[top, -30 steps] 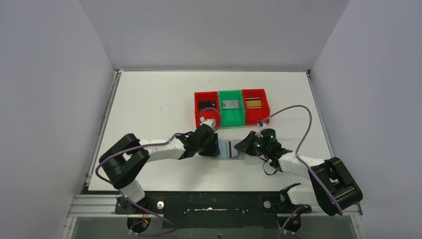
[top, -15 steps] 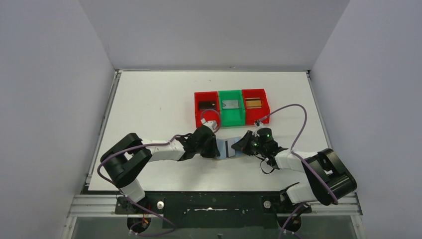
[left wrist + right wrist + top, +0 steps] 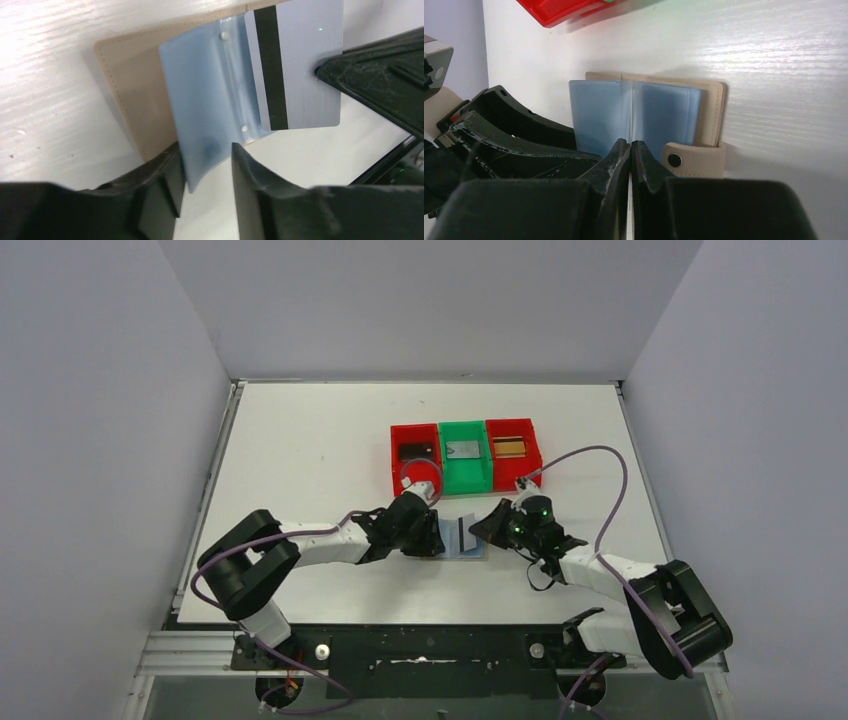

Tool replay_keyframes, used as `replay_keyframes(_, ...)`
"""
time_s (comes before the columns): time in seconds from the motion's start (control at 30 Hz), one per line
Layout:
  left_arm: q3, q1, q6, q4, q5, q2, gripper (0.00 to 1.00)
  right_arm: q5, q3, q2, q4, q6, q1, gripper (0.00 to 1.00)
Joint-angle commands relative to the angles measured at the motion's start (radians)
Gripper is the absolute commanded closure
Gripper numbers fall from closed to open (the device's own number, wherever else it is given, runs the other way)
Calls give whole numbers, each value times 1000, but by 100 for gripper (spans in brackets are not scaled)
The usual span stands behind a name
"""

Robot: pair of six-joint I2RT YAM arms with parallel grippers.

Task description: Take the credit cards out of the card holder

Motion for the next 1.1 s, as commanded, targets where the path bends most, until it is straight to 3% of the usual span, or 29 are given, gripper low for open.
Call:
replay_keyframes(0.0,2,0,13,-32,-58,-61,56,27,46,-31,-15,-70,0,100)
replay_keyframes(0.13,19,0,15,-28,-88,-114,47,-8,41,-12,23,-75,2,100)
replay_keyframes(0.43,-9,7,8,13,-121,-182,44,0,76,28,23,-103,45,100)
replay_keyframes(0.6,-45,23,17,82,-100,-223,43,78,87,-12,21,-201,83,100)
replay_keyframes(0.7,-40,60,16,44,-85,-240,43,97,71,-44,80,-258,96,100)
replay_keyframes(0.87,-111,169,20,27,-66,-375,41,197,47,-152,152,-446,133,100)
replay_keyframes(1.07,-184,359,67,-81,-23,-615,22,262,58,-302,169,-861,142,100)
